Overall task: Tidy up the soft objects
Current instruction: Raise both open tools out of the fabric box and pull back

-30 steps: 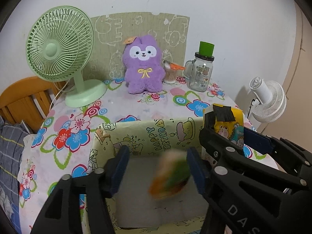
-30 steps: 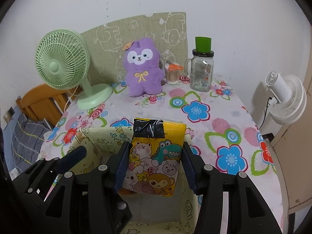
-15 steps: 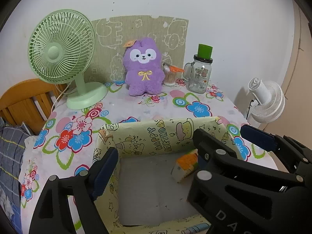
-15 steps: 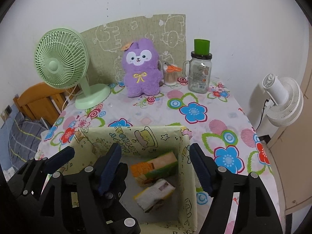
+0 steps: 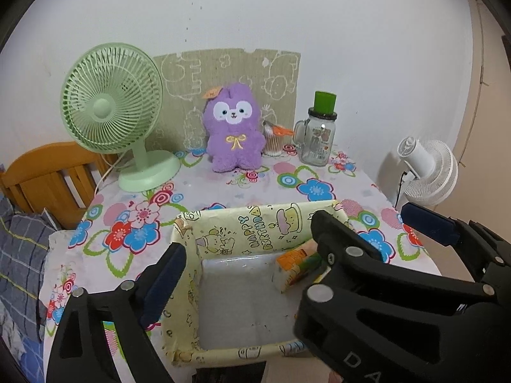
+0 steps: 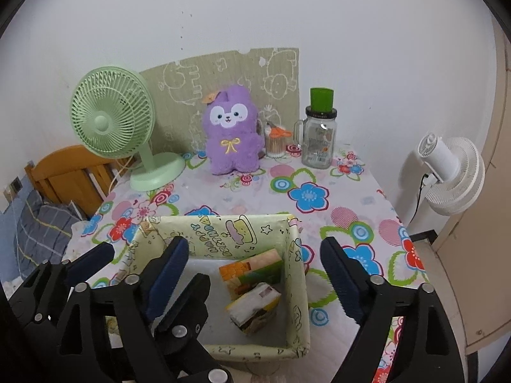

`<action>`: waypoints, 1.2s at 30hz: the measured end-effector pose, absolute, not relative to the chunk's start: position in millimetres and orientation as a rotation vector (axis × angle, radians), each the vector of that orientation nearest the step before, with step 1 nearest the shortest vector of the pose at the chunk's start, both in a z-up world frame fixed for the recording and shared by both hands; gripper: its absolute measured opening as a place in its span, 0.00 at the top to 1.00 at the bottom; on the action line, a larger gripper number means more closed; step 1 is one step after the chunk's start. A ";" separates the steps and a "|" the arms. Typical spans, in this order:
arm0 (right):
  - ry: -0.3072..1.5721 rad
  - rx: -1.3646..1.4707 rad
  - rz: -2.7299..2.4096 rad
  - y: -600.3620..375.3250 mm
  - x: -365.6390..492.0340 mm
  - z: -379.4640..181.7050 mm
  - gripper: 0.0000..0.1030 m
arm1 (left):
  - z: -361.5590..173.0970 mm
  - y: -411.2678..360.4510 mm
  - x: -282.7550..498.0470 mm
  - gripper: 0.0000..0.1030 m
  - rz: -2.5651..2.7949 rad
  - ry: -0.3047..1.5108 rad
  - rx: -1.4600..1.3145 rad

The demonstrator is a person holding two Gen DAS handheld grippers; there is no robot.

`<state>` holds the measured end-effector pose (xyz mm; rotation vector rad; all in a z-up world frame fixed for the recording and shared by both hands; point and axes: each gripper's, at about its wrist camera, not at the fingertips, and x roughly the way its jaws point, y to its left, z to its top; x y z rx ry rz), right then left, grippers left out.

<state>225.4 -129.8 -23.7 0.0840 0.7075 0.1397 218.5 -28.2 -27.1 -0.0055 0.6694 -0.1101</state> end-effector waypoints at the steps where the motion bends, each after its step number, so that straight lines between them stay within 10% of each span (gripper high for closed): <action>1: 0.699 0.083 0.137 -130.3 221.9 -21.0 0.11 | -24.9 -28.4 215.3 0.06 -0.111 0.663 -0.005; 36: 0.587 0.074 0.130 -140.3 119.1 13.9 0.04 | 2.9 -35.3 113.9 0.02 -0.095 0.546 0.009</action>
